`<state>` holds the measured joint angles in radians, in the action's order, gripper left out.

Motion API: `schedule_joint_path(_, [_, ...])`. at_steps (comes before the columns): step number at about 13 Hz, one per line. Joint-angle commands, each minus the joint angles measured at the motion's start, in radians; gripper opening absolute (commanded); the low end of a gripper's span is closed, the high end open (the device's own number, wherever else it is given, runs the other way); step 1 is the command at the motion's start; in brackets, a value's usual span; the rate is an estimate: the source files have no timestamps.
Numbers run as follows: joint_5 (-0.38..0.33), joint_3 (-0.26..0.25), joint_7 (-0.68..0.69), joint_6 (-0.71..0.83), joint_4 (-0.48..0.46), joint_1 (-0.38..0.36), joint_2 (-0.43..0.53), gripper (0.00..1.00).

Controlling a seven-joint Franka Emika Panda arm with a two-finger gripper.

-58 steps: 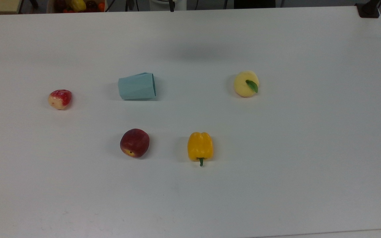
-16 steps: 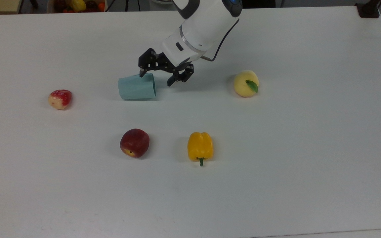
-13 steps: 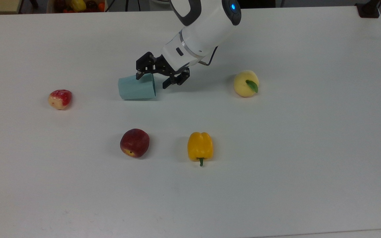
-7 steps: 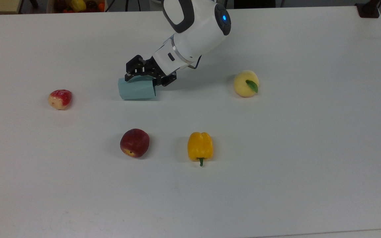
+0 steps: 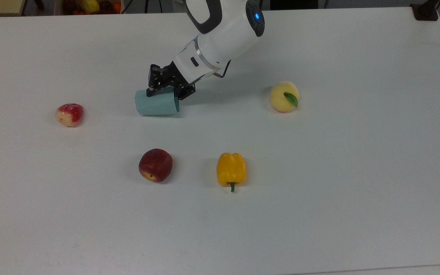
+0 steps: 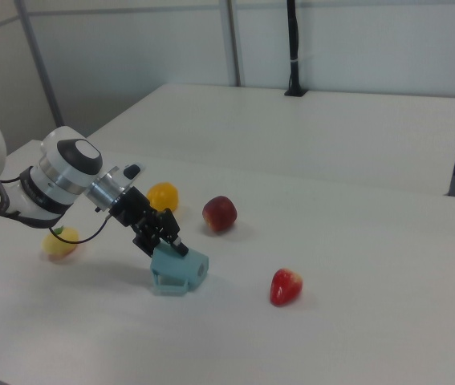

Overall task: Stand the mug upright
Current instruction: 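Lift the mug and rotate it so its opening faces up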

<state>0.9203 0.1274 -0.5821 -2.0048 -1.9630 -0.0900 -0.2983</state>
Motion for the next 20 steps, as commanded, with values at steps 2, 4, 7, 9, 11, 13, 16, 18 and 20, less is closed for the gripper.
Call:
schedule_joint_path(2, [-0.080,-0.003,0.062,-0.017,-0.028,0.013,0.047,0.00])
schedule_joint_path(4, [-0.125,-0.005,0.085,-0.020,-0.022,0.029,0.063,0.00])
schedule_joint_path(7, [-0.333,-0.011,0.241,-0.018,0.019,0.059,0.097,0.00])
schedule_joint_path(9, [-0.540,-0.011,0.419,-0.006,0.019,0.091,0.177,0.00])
schedule_joint_path(11, [-0.763,-0.038,0.712,0.073,0.019,0.099,0.206,0.00])
schedule_joint_path(13, [-0.866,-0.063,0.904,0.067,0.042,0.099,0.188,0.00])
schedule_joint_path(16, [-0.996,-0.120,1.089,0.084,0.180,0.098,0.098,0.00])
schedule_joint_path(18, [-1.054,-0.146,1.133,0.139,0.310,0.098,0.006,0.00])
schedule_joint_path(20, [-1.055,-0.146,1.136,0.163,0.400,0.110,-0.063,0.00])
